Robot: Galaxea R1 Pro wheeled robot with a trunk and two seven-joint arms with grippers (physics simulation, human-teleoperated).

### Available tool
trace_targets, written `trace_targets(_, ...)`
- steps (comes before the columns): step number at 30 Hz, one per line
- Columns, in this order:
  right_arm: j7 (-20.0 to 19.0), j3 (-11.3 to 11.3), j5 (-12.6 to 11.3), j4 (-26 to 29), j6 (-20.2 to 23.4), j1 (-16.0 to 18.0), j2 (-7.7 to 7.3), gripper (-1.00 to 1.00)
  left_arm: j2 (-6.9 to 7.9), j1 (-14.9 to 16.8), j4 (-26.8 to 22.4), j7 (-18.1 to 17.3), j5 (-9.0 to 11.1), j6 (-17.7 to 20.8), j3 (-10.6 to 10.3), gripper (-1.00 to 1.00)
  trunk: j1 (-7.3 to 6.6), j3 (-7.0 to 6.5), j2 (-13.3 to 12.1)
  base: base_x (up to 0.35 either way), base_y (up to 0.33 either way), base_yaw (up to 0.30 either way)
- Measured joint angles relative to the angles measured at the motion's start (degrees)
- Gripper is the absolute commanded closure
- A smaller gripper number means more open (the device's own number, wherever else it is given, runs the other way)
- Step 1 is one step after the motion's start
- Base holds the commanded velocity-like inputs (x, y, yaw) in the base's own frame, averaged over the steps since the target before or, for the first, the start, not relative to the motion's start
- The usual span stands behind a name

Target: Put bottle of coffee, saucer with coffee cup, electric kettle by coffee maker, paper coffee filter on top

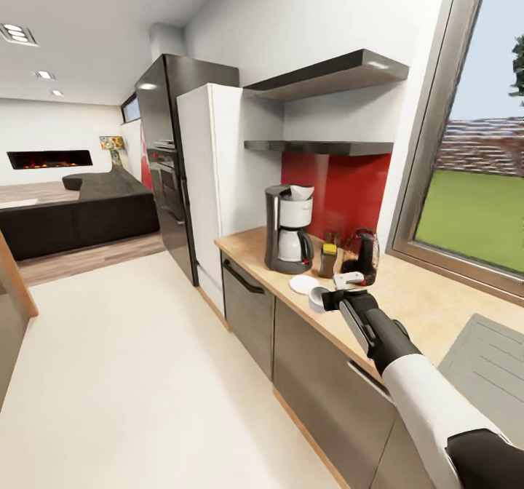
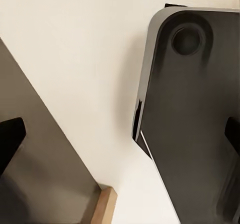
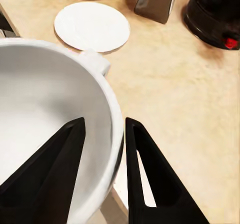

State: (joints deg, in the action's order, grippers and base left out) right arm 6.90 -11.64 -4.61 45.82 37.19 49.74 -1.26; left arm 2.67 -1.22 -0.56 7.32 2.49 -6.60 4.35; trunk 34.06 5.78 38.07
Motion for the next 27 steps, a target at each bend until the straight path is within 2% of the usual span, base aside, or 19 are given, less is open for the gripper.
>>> trace_targets(19,0.00,0.00,0.07,-0.51,-0.01,-0.02,-0.25,1.00,0.03,0.00,0.00,0.01,-0.01,-0.01,0.00,-1.00,0.00,0.00,0.00,0.323,0.116,-0.011)
trace_targets(27,0.00,0.01,-0.01,-0.52,0.01,0.01,-0.09,1.00,0.04,0.00,0.00,0.02,0.00,0.03,0.00,-1.00,0.03,0.00,-0.01,0.052,0.010,-0.096)
